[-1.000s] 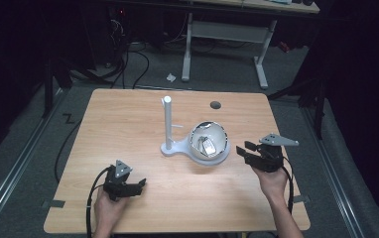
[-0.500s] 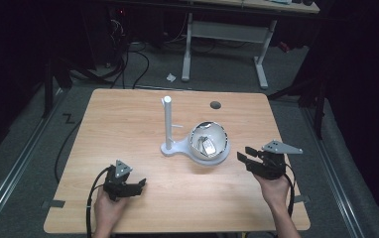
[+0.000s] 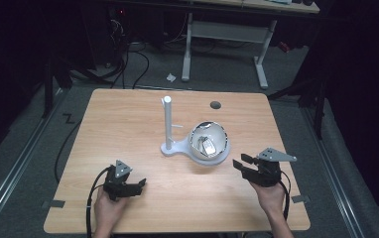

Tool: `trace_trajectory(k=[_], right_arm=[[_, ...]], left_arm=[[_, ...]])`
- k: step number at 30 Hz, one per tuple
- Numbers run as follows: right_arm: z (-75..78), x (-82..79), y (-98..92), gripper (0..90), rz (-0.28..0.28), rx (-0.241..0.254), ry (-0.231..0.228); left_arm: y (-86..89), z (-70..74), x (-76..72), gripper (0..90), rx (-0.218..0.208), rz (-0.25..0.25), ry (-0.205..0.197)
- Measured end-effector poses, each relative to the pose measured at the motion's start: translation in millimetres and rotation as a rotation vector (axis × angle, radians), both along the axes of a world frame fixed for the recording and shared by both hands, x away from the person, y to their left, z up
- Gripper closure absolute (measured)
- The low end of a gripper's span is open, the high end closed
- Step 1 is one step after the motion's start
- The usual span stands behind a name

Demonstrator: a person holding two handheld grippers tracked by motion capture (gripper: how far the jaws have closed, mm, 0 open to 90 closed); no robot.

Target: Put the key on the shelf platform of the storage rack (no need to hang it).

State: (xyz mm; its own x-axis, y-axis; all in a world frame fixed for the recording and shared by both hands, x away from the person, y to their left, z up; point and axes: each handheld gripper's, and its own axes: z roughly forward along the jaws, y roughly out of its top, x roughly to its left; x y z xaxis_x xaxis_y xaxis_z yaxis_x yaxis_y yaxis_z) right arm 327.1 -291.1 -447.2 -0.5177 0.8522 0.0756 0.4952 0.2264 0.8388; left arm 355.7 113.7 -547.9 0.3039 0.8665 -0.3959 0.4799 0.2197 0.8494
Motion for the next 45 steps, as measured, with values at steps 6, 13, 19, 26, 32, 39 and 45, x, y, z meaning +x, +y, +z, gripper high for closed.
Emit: trace_trajectory(k=[6,13,19,26,32,39,45], right_arm=[[-8.5,-1.1,4.1,56.0,0.013,0.001,0.014],[-11.7,-1.0,7.4,56.0,0.019,-0.006,0.016],[-15.8,-1.6,9.2,56.0,0.023,-0.006,0.018],[-24.1,-1.7,12.2,56.1,0.014,-0.020,0.030],[-32.3,-1.1,14.7,56.0,0.017,-0.011,0.046],[-37.0,-0.8,17.5,56.0,0.018,-0.015,0.050],[-44.3,0.9,23.3,56.1,0.027,-0.017,0.070]], left_arm=[[0.0,0.0,0.0,18.4,0.000,0.000,0.000],[0.0,0.0,0.0,18.4,0.000,0.000,0.000],[0.0,0.0,0.0,18.4,0.001,0.000,0.000],[0.0,0.0,0.0,18.4,0.000,0.000,0.000],[0.0,0.0,0.0,18.4,0.000,0.000,0.000],[0.0,0.0,0.0,18.4,0.000,0.000,0.000],[0.1,0.0,0.0,18.3,0.000,0.000,0.000]])
